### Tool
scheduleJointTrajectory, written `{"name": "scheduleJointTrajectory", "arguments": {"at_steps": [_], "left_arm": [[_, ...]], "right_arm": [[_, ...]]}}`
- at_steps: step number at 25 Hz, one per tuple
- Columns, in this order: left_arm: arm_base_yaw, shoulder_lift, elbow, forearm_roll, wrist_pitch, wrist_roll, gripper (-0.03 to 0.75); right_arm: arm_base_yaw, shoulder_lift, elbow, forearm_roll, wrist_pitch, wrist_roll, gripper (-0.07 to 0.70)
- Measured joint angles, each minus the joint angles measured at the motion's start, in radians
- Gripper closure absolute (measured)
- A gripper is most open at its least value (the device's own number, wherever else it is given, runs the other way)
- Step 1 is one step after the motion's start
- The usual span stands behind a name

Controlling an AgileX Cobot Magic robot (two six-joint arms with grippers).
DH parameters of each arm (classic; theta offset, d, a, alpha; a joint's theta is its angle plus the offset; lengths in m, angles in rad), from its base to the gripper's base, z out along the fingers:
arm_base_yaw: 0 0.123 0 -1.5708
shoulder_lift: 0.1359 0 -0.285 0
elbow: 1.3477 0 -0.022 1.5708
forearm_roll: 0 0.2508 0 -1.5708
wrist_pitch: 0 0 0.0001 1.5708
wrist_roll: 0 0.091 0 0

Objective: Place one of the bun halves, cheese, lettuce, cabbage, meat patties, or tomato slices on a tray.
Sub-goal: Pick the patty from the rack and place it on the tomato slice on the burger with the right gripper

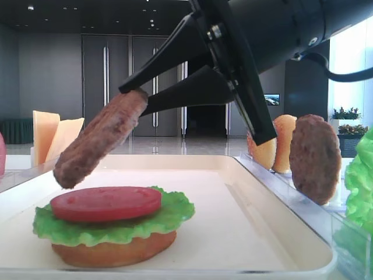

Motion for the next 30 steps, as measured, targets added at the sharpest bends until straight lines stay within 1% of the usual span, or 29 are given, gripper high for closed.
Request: {"name": "scheduleJointTrajectory", "arguments": {"at_steps": [7, 24, 26, 29, 30], "left_arm": [[0.000, 0.000, 0.000, 0.000, 0.000, 0.000, 0.142], [0.000, 0.000, 0.000, 0.000, 0.000, 0.000, 0.142], [0.000, 0.000, 0.000, 0.000, 0.000, 0.000, 0.142], [0.000, 0.000, 0.000, 0.000, 0.000, 0.000, 0.142], [0.000, 0.000, 0.000, 0.000, 0.000, 0.000, 0.142]], "right_arm": [[-0.003, 0.000, -0.023, -0.021, 0.000, 0.008, 0.475], [-0.009, 0.000, -0.028, -0.051, 0.002, 0.025, 0.475], [-0.011, 0.019, -0.033, -0.052, 0.015, 0.028, 0.475], [-0.025, 0.072, -0.039, -0.037, 0.076, 0.027, 0.475], [-0.026, 0.083, -0.039, -0.034, 0.083, 0.027, 0.475]]}}
